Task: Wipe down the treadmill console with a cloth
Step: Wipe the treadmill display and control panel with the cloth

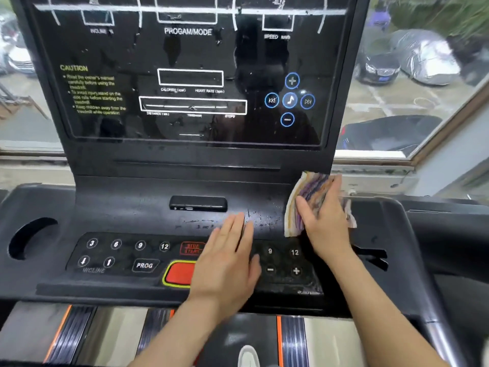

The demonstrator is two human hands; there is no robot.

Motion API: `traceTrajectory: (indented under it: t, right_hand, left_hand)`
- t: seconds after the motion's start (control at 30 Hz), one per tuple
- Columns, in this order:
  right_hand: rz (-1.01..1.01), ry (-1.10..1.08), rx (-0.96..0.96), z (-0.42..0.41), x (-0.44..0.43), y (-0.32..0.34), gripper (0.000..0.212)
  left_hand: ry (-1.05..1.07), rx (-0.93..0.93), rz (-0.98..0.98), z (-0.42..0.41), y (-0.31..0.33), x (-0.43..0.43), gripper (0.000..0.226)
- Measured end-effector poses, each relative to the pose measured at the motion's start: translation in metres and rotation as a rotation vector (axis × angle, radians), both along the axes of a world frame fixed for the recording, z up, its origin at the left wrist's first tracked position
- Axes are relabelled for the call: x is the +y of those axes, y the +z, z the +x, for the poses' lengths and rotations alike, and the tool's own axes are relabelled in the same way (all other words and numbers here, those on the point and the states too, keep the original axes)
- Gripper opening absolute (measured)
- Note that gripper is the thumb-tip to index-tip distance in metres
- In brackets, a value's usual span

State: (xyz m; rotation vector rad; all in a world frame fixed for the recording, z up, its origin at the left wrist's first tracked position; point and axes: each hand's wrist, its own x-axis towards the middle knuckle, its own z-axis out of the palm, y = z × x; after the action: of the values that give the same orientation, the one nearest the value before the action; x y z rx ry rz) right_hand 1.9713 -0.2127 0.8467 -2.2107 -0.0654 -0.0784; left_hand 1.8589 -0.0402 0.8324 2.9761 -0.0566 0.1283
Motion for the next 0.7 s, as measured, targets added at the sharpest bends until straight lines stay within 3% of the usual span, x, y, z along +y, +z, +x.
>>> traceTrajectory:
  t: [0.17,0.33,0.4,0.47,0.53,0.7]
  right_hand:
    - [0.368,0.032,0.104,0.049,-0.020,0.007,0.018]
    - [0.718,0.175,0.284,0.076,-0.022,0.031,0.017]
    - [0.592,0.148,0.262,0.063,-0.024,0.026,0.010]
    - [0.240,0.176,0.184,0.033,-0.028,0.014,0.048]
    - [-0.032,0.183,0.042,0.002,-0.031,0.002,0.065]
    - [-0.308,0.135,-0.058,-0.080,-0.032,-0.016,0.068]
  left_hand:
    - [-0.121,-0.025,-0.004,0.033,0.005,-0.019,0.061]
    - [-0.227,-0.038,0.029,0.058,0.005,-0.045,0.062]
    - [-0.239,-0.028,-0.006,0.059,0.004,-0.043,0.061]
    - [-0.256,-0.029,-0.052,0.058,0.003,-0.040,0.059]
    - [-0.260,-0.033,-0.077,0.059,0.005,-0.040,0.057]
    - [-0.252,-0.024,-0.143,0.058,0.008,-0.041,0.053]
